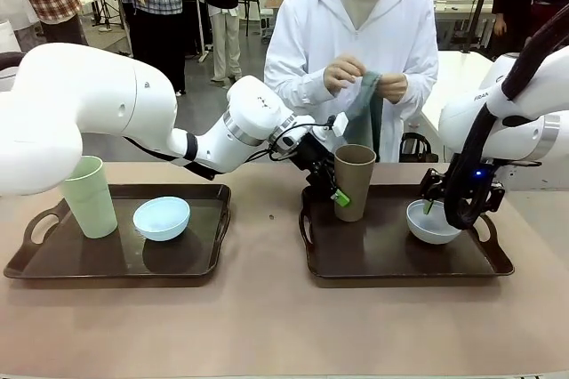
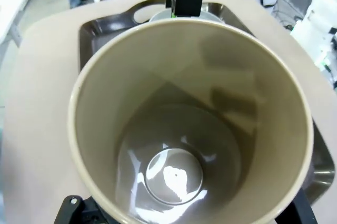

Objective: Set up a tray with a mat and arrange the tableware.
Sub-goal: Pick up the Picnic Bowl and Reusable plastic cup from the Handle tray in front of the human's position and hold them in the air.

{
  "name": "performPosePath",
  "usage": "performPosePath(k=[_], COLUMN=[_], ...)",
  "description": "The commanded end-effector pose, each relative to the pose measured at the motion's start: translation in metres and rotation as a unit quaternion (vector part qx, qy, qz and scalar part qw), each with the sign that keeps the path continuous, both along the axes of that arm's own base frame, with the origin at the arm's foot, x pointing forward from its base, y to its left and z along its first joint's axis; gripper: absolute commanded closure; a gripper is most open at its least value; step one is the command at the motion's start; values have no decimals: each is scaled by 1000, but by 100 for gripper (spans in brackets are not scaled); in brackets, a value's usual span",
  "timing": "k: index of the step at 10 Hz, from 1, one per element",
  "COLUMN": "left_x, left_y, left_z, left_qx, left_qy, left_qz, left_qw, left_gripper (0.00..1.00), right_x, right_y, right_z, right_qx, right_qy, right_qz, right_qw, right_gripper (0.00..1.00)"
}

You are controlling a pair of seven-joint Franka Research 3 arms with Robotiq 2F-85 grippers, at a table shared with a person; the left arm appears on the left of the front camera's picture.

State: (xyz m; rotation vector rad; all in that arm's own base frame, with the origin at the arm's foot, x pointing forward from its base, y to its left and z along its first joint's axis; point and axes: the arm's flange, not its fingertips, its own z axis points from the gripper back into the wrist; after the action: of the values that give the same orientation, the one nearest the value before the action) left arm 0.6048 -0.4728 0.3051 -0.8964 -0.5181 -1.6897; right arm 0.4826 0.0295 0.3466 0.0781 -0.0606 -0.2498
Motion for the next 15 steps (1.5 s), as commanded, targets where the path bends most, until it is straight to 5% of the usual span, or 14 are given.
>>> performPosePath(k=[1,2,3,4,5,6,7,8,10,11,12,13,14,15], left_x=[13,14,13,14,14,15,15,15,16,16,16,15,15,11], left_y=[-9,-9,-7,-6,-6,-5,-5,-5,-4,-4,-4,-4,-3,0], left_z=[7,7,7,7,7,7,7,6,5,5,5,5,7,14], left_qx=[13,8,10,11,13,15,15,16,17,18,18,17,20,32], left_qy=[6,3,4,7,9,10,11,12,12,13,13,13,9,-1], left_qz=[3,4,5,7,9,10,10,10,11,12,12,12,14,24], left_qw=[1000,1000,1000,1000,1000,1000,1000,1000,1000,1000,1000,1000,1000,999], left_gripper=[0,47,59,100,100,74,75,100,100,76,76,100,76,100], right_x=[4,4,3,2,0,-1,-2,-2,-2,-2,-2,-2,-2,-6], right_y=[1,1,1,1,-2,-3,-4,-4,-5,-5,-6,-6,-6,-5], right_z=[-5,-5,-6,-5,-5,-3,-2,-1,-4,-4,-4,-4,-3,6], right_qx=[13,10,9,10,10,7,5,6,6,8,8,9,9,15], right_qy=[-9,-11,-10,-9,-7,-5,-5,-5,0,1,0,0,-3,-3], right_qz=[3,8,12,15,14,13,14,16,21,22,23,24,24,15], right_qw=[1000,1000,1000,1000,1000,1000,1000,1000,1000,1000,1000,1000,1000,1000], right_gripper=[0,13,58,71,100,100,100,96,100,100,100,100,100,100])
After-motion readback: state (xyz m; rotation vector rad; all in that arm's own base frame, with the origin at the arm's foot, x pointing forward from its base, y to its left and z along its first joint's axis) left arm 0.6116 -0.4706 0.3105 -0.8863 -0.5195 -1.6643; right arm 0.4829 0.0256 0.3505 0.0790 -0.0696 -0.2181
